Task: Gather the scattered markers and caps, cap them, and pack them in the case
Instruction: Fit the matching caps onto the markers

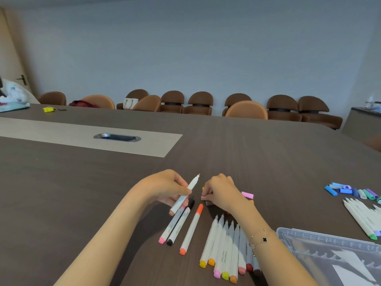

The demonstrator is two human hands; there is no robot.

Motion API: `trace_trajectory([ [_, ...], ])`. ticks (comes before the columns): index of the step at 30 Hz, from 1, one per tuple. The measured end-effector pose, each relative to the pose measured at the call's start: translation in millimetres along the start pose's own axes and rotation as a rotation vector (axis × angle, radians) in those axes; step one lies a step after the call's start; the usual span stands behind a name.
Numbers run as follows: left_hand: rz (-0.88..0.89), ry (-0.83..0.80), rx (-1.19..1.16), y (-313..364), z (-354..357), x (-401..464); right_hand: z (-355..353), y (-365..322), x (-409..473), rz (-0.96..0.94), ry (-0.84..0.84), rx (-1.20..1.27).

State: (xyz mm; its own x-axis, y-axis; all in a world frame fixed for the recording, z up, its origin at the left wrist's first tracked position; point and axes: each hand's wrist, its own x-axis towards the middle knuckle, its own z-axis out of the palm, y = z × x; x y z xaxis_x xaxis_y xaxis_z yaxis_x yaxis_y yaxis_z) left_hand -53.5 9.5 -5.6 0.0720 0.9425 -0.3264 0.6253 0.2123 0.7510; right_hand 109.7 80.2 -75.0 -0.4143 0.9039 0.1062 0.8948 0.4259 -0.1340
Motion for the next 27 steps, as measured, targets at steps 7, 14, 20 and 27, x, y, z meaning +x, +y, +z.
trace_trajectory([
  [7,-0.02,-0.03,0.068,3,6,0,-32,17,-21,0.081,-0.02,0.382],
  [14,0.01,-0.069,0.045,5,8,1,-67,27,-41,0.001,0.006,0.857],
  [20,0.039,-0.073,0.026,8,11,-2,-60,28,-39,0.013,0.046,0.859],
  [27,0.093,-0.1,0.036,9,17,-2,-58,28,-41,-0.017,0.037,0.872],
])
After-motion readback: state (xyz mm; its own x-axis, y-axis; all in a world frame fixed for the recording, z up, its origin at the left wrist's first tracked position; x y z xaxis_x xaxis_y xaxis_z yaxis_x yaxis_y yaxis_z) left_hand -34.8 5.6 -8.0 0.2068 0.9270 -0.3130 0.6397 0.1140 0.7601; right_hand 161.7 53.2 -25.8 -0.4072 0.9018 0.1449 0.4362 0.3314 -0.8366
